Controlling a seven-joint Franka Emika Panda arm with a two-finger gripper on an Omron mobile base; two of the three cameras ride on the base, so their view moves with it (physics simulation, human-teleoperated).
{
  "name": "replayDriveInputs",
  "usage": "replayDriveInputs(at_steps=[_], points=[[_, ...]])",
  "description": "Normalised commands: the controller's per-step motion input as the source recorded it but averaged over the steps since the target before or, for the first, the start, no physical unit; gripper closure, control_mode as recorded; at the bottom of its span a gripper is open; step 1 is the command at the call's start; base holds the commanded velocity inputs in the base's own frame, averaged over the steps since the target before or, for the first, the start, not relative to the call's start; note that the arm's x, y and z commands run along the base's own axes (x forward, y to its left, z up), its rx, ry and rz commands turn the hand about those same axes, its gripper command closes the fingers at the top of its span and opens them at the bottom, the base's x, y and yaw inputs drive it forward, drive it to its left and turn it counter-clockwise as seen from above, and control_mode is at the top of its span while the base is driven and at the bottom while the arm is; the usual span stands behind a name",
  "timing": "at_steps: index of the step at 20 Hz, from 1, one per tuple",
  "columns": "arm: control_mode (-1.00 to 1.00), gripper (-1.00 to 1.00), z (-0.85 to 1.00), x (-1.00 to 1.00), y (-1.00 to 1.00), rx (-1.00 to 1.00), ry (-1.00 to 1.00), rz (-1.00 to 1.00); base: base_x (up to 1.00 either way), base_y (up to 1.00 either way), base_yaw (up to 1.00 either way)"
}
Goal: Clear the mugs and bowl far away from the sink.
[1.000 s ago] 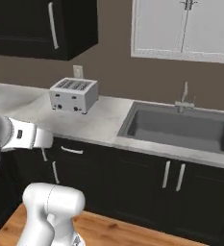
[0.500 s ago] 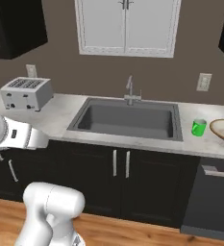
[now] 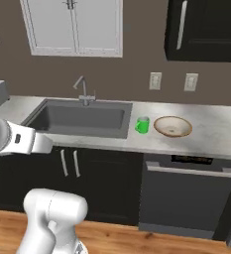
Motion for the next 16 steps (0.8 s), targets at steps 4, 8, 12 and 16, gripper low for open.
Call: replayDriveInputs(at_steps=[4,8,12,16], points=[[1.00,-1.00,0.00,0.00,0.00,0.00,0.00,0.00,0.46,-0.17,-0.48],[1.00,-1.00,0.00,0.00,0.00,0.00,0.00,0.00,0.75,-0.02,-0.59],[1.00,-1.00,0.00,0.00,0.00,0.00,0.00,0.00,0.86,-0.01,-0.52],[1.00,-1.00,0.00,0.00,0.00,0.00,0.00,0.00,1.00,0.10,-0.28]])
